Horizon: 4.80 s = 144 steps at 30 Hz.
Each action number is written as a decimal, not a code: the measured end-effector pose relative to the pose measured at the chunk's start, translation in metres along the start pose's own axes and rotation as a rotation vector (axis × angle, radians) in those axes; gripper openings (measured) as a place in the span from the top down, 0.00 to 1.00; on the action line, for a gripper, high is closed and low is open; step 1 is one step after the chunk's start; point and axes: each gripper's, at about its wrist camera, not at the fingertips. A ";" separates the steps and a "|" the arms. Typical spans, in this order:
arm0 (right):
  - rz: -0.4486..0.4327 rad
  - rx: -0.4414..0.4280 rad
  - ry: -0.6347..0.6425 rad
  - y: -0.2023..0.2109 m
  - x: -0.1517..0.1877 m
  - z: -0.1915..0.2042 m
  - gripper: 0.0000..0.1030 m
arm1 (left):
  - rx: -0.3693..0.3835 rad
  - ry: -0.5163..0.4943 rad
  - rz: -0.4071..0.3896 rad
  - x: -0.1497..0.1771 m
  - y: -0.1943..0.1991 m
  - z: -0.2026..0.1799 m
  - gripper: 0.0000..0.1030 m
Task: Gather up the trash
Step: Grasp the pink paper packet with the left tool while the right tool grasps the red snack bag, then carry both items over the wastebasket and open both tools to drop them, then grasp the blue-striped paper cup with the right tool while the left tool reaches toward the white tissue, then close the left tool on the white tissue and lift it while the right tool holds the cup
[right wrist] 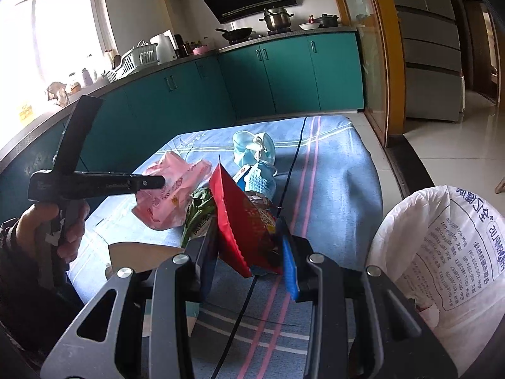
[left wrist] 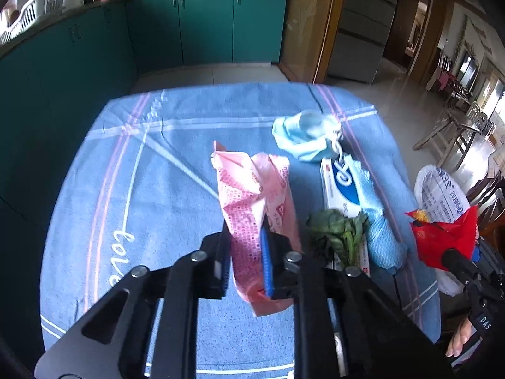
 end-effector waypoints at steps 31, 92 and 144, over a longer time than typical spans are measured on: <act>-0.293 0.556 -0.038 0.128 -0.024 -0.109 0.65 | 0.444 -0.114 -0.124 -0.017 0.045 -0.197 0.84; 0.155 -0.294 -0.064 -0.011 0.033 0.034 0.28 | 0.098 0.225 -0.080 -0.017 0.031 0.028 0.15; 0.151 0.150 -0.005 -0.020 0.036 -0.010 0.12 | 0.255 -0.045 0.147 0.051 0.028 -0.004 0.37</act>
Point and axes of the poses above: each gripper's, at about its wrist camera, not at the fingertips, and y roughly against the way its jaws point, z to its left, x to its underside, and after that the axes turned 15 degrees about -z, right-handed
